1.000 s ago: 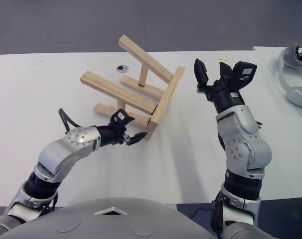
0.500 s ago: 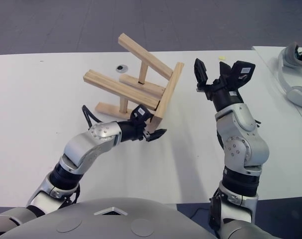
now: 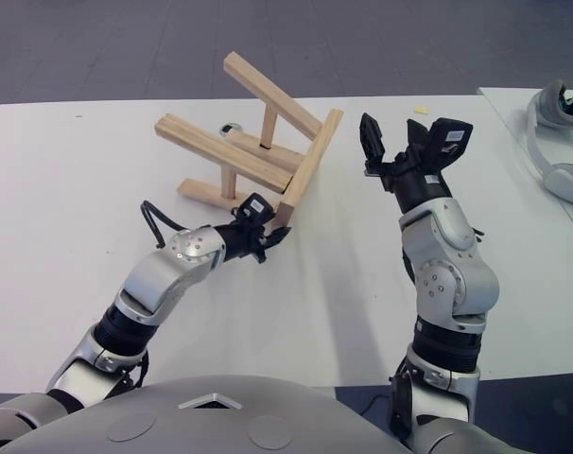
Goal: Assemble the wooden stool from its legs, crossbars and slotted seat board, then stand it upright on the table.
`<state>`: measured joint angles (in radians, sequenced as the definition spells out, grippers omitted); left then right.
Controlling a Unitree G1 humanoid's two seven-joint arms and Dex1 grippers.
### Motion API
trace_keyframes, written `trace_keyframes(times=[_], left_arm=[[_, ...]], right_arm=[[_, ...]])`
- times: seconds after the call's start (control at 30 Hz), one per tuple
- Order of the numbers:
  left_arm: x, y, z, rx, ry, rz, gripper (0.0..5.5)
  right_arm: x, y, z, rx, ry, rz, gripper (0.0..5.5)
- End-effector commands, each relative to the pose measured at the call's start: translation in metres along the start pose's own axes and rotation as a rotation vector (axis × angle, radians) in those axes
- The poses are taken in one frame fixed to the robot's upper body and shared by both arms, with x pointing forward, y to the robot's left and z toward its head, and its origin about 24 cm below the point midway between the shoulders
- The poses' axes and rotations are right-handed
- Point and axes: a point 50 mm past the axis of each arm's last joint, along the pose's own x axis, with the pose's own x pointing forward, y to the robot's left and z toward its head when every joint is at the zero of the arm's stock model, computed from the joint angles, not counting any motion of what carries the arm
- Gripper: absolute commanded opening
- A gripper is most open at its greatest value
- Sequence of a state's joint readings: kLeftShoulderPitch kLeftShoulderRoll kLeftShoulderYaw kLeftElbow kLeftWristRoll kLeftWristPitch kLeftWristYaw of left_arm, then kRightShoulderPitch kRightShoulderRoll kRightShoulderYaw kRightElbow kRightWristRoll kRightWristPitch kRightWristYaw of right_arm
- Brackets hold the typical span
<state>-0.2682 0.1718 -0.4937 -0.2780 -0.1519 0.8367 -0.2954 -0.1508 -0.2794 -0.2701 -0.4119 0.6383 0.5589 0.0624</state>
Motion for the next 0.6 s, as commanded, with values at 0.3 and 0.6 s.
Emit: trace_keyframes(times=[0.3,0.6], left_arm=[[-0.027,0.037,-0.016,0.031,-0.074,0.111,1.33],[-0.105,0.089,-0.06,0.262,-0.007,-0.315,1.32]], right_arm=[[-0.001,0.003,-0.001,-0.007,-0.01,0.001,4.53],[0.018,-0.025,0.02,-0.083,-0.008,0.044,4.53]])
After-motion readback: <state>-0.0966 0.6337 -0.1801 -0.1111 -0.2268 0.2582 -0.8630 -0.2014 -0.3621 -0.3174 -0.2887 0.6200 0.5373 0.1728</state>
